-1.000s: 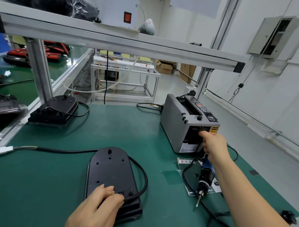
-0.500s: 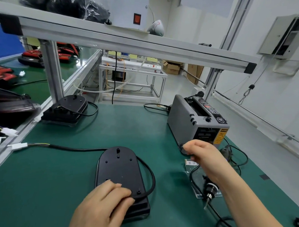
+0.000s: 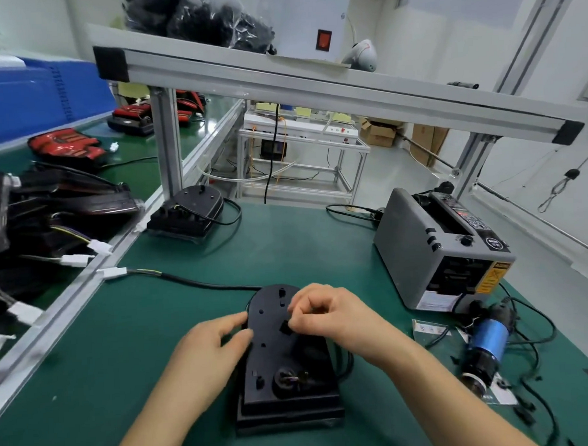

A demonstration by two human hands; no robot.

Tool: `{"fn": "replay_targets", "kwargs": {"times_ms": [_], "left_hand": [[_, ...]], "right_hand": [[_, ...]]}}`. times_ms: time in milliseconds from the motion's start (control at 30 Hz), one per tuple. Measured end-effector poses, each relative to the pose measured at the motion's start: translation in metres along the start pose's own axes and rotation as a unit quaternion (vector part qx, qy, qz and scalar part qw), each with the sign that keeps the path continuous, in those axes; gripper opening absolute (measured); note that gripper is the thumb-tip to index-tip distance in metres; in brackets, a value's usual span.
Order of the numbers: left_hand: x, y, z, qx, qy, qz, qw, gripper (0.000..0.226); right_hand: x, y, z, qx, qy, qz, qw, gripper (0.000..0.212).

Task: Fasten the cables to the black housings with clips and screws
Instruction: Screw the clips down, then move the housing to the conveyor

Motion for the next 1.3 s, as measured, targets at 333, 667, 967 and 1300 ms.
{"fn": "replay_targets", "kwargs": {"times_ms": [333,667,967,1300], "left_hand": [[-0.009,0.003,-0.006,0.0,0.017,-0.098,0.995,0.048],[-0.014,0.005,-0.005,0.014,0.007,-0.096,0.995,0.037],[-0.013,0.004,-0.006,0.017,-0.008,-0.092,0.996,0.036],[-0.014,0.005,-0.006,0.019,-0.014,-0.096,0.995,0.036]], "right_hand": [[-0.014,0.018,0.019,-0.116,0.016,-0.082,0.99,0.019],[-0.012,0.027,0.023,-0.099,0.012,-0.134,0.986,0.02],[-0.013,0.028,0.023,-0.097,0.015,-0.134,0.986,0.017],[-0.012,0.03,0.024,-0.095,0.022,-0.152,0.984,0.013]]}}
Point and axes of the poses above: each hand's wrist, its own z-axis towards the middle knuckle, its own y-axis out of the palm, x = y × z, the point moved 1 cm from there along z, towards the middle knuckle, and after that the axes turned 15 degrees about x, right-handed, at the moved point
